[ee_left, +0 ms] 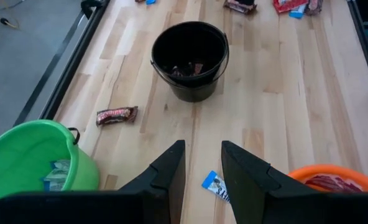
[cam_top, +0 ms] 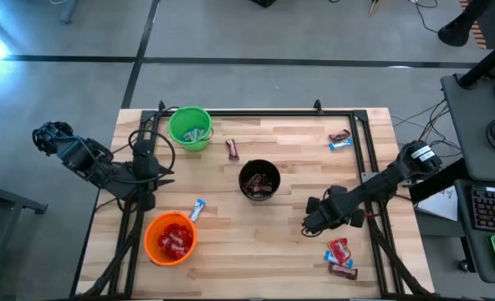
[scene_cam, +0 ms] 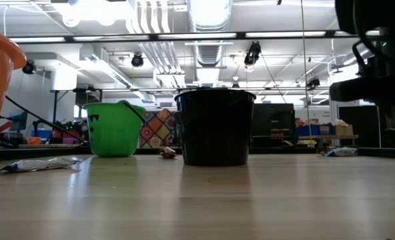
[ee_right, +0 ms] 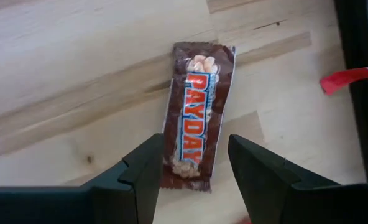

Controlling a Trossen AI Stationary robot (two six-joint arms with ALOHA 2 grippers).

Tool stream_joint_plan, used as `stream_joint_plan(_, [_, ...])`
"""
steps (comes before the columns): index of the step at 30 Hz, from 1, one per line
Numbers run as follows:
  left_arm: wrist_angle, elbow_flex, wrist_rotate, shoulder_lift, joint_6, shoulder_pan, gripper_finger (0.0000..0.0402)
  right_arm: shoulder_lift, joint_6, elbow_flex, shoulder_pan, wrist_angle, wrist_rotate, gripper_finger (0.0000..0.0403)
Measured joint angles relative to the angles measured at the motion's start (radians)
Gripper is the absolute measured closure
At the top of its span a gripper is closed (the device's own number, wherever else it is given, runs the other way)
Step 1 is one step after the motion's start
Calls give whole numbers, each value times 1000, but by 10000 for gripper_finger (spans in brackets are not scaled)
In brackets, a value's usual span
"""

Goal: Sort candy
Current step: Put the brown chocolate into the black bucket

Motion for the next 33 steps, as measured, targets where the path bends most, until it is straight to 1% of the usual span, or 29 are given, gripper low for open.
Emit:
stream_joint_plan(4, [-4, 0, 2, -3, 0, 0, 315, 0, 0, -32, -15, 41, -5, 225])
stream_joint_plan(8, [-5, 0, 2, -7, 0, 0, 315, 0, 2, -54, -21, 37, -10, 225])
stream_joint_plan(11, [-5, 0, 2, -8, 0, 0, 315, 0, 5, -73, -23, 41, -40, 225])
stream_joint_plan(18, [-5, 0, 2, -8, 2, 0, 315, -1, 3, -133, -26, 164, -43, 225])
stream_joint_plan(26, [-5, 0, 1, -8, 3, 0, 315, -1, 2, -142, -26, 172, -43, 227])
stream_joint_plan(29, [-5, 0, 1, -8, 3, 0, 315, -1, 2, -142, -26, 177, -42, 250])
stream_joint_plan(33, [-5, 0, 1, -8, 3, 0, 315, 0, 0, -143, -26, 180, -40, 316])
